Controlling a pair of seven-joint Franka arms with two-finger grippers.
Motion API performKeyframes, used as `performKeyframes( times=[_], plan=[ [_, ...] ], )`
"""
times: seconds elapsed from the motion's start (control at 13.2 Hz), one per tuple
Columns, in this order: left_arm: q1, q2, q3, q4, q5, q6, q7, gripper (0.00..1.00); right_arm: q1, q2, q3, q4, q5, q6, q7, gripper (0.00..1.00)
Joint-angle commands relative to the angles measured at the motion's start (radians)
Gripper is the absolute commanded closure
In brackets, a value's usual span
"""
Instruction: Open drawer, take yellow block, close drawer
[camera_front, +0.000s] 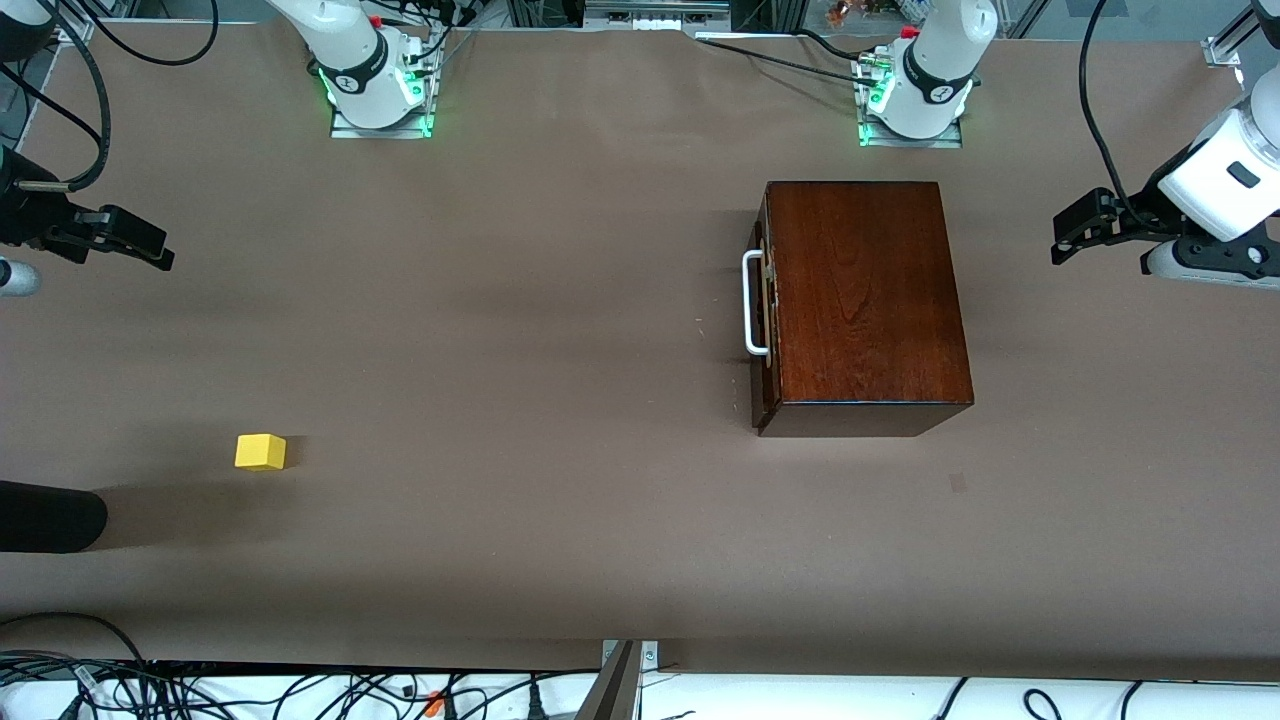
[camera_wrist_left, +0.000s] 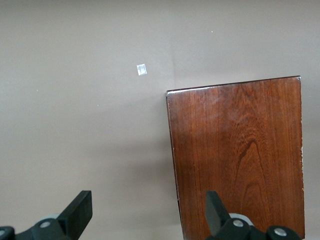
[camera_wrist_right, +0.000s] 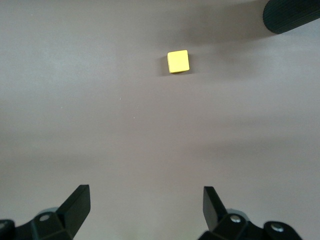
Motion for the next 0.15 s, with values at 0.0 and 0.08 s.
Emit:
performKeyframes(
  times=[0.0,0.08],
  plan=[
    [0.001,-0.011,-0.006,0.001,-0.002,-0.013,0.001,0.0,-0.012,-0.022,0.014,-0.02,-0.008,0.011,-0.004,0.0],
    [0.0,-0.011,-0.006,0.003,-0.002,-0.027,-0.001,0.0,-0.012,-0.022,0.014,-0.02,-0.008,0.012,-0.004,0.0]
  ],
)
